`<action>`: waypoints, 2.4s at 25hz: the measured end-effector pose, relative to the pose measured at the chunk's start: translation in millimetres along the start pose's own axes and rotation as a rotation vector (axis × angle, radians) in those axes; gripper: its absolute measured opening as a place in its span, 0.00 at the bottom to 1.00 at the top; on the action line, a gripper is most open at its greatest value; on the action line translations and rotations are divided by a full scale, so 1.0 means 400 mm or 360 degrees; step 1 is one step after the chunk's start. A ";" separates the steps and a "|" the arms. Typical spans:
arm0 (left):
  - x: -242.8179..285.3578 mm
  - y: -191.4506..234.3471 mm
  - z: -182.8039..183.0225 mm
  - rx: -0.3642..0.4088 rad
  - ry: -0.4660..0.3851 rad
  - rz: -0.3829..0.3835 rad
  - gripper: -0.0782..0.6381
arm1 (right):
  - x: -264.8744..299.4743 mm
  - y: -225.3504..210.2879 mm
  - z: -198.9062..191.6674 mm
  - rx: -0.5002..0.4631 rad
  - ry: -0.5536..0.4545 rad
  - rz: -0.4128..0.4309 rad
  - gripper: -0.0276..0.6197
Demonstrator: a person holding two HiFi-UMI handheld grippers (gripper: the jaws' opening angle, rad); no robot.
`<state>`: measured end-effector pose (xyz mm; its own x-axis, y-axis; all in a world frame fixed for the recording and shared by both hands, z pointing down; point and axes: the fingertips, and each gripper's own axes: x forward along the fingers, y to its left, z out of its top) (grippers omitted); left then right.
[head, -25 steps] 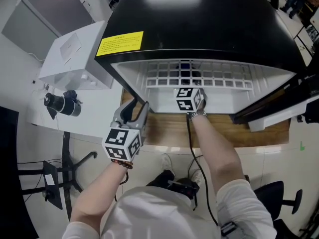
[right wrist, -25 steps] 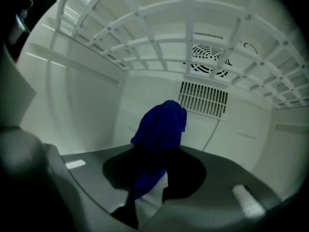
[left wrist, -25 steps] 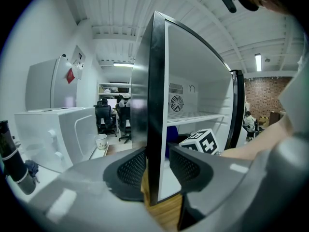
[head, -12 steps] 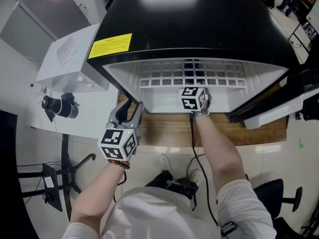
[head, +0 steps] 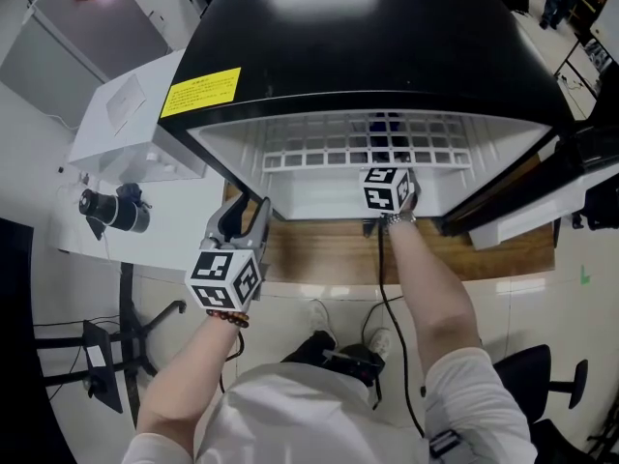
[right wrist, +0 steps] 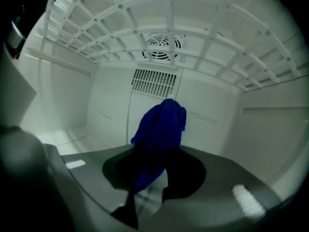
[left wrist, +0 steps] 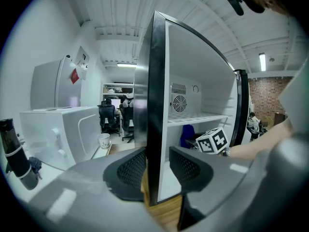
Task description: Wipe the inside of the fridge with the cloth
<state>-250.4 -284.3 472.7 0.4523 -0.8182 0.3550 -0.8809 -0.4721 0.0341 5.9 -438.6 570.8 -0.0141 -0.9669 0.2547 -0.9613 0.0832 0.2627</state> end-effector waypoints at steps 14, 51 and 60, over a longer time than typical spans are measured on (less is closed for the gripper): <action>0.001 0.001 -0.002 -0.0007 0.0002 0.0029 0.31 | -0.020 -0.120 -0.053 0.0043 0.0112 -0.0172 0.21; -0.002 -0.007 -0.002 0.0035 0.0021 -0.0072 0.31 | -0.044 0.486 0.097 -0.0009 0.0032 0.0531 0.21; 0.000 -0.005 -0.005 0.0032 0.0019 -0.0070 0.31 | -0.011 0.475 0.034 -0.0073 0.0225 0.0503 0.21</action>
<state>-249.0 -282.8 474.6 0.4886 -0.7928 0.3644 -0.8573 -0.5139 0.0312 -180.4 -421.7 607.0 -0.2677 -0.8491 0.4554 -0.9021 0.3869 0.1910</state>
